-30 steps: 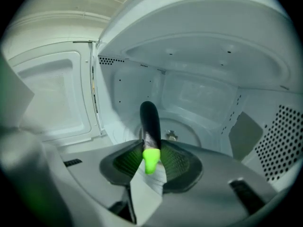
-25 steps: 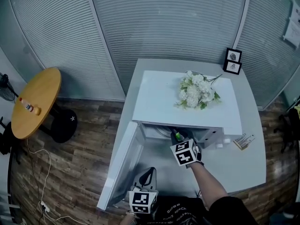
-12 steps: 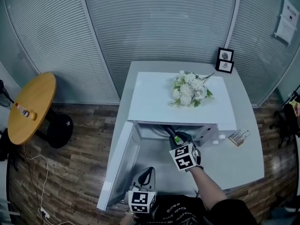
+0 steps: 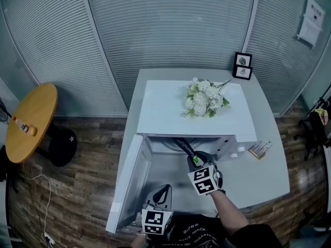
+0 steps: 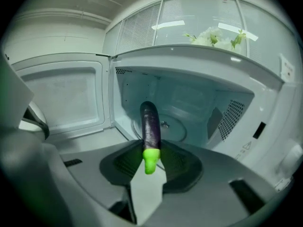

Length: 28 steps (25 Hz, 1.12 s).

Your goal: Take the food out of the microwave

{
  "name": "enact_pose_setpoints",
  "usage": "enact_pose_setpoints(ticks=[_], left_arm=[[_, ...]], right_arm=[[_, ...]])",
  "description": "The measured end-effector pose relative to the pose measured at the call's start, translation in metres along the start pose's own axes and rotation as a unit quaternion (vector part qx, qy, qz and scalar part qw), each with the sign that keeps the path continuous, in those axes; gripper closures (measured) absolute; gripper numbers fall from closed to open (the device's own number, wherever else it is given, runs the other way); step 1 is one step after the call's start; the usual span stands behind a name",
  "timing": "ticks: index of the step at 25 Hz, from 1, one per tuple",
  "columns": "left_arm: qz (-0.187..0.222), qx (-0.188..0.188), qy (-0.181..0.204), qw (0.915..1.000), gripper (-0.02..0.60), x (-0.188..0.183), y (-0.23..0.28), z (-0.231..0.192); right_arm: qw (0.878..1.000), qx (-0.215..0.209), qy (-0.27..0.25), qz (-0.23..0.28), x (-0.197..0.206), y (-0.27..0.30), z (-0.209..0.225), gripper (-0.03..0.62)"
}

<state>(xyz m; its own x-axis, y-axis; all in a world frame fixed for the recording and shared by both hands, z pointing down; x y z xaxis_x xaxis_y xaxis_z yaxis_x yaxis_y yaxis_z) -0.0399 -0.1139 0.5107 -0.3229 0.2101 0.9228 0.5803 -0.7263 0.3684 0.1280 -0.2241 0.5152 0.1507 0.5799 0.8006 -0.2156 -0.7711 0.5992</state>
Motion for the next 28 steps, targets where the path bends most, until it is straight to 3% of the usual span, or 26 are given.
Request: enact_pose_setpoints(ticks=[15,28], left_arm=[[0.008,0.026,0.008,0.9996,0.574,-0.002,0.009,0.009],[0.019,0.040,0.018,0.9989,0.574,-0.009,0.016,0.018]], right_arm=[[1.000,0.020,0.022,0.007,0.030,-0.042,0.017,0.477],[0.995,0.037,0.087,0.035,0.055,-0.084,0.009,0.477]])
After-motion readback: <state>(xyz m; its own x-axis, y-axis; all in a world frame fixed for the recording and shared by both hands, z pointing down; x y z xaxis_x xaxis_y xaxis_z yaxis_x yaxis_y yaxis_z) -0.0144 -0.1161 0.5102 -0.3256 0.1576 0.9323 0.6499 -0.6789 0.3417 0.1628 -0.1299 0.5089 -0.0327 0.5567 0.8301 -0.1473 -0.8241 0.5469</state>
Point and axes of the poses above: the fingertips, and each gripper's own axes: y forward along the fingers, z to its right, x out of its underside, the point moved 7 cm from there along -y, backward along the fingers, and after that the axes turned 15 degrees about y, right-handed, at the moved point
